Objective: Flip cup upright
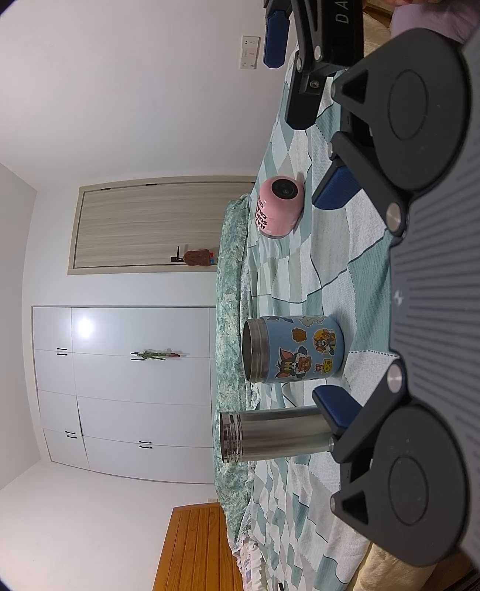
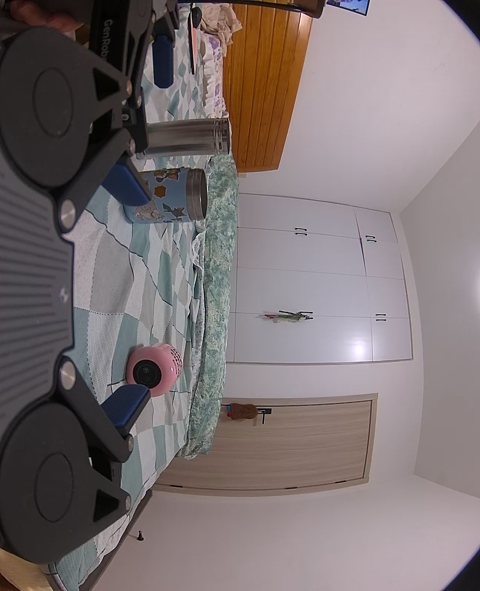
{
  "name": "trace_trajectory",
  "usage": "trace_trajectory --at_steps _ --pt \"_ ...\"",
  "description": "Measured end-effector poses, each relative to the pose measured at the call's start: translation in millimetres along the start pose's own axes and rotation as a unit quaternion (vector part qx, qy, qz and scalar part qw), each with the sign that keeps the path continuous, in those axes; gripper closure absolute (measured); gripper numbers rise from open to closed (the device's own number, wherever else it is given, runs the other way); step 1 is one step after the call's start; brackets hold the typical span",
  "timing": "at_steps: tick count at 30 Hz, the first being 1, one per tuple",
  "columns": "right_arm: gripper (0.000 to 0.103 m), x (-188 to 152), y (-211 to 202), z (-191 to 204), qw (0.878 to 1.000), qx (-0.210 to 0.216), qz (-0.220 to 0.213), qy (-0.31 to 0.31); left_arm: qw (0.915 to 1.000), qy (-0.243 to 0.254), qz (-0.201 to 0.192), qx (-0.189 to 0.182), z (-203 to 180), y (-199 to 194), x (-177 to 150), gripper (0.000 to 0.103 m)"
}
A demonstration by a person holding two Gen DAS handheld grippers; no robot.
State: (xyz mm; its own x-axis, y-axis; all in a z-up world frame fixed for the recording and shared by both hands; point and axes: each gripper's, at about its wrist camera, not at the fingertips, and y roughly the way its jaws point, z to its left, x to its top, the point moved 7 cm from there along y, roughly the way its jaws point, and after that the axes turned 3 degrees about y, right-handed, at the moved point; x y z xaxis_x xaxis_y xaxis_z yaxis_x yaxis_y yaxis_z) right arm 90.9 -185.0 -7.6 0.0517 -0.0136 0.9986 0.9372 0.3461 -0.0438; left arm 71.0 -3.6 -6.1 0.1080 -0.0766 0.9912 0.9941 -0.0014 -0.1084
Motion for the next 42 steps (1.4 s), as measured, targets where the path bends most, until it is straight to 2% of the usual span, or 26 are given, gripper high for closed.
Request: trace_trajectory --at_steps 23,29,36,42 --pt "0.0 0.1 0.5 -0.1 1.0 0.0 0.002 -0.001 1.0 -0.001 0.0 0.001 -0.6 -2.4 1.9 0.0" --pt "0.0 3.0 2.0 -3.6 1.0 0.001 0.006 0.006 0.9999 0.0 0.011 -0.005 -1.4 2.7 6.2 0.0" --pt "0.0 24.7 14.6 -30.3 1.0 -0.006 0.014 0.015 0.9995 0.009 0.011 -0.027 -18.0 22.9 32.5 0.0" --pt "0.0 48.6 36.0 -69.3 1.0 -0.013 0.018 0.008 0.9986 0.02 0.024 -0.044 -38.2 62.4 56.7 0.0"
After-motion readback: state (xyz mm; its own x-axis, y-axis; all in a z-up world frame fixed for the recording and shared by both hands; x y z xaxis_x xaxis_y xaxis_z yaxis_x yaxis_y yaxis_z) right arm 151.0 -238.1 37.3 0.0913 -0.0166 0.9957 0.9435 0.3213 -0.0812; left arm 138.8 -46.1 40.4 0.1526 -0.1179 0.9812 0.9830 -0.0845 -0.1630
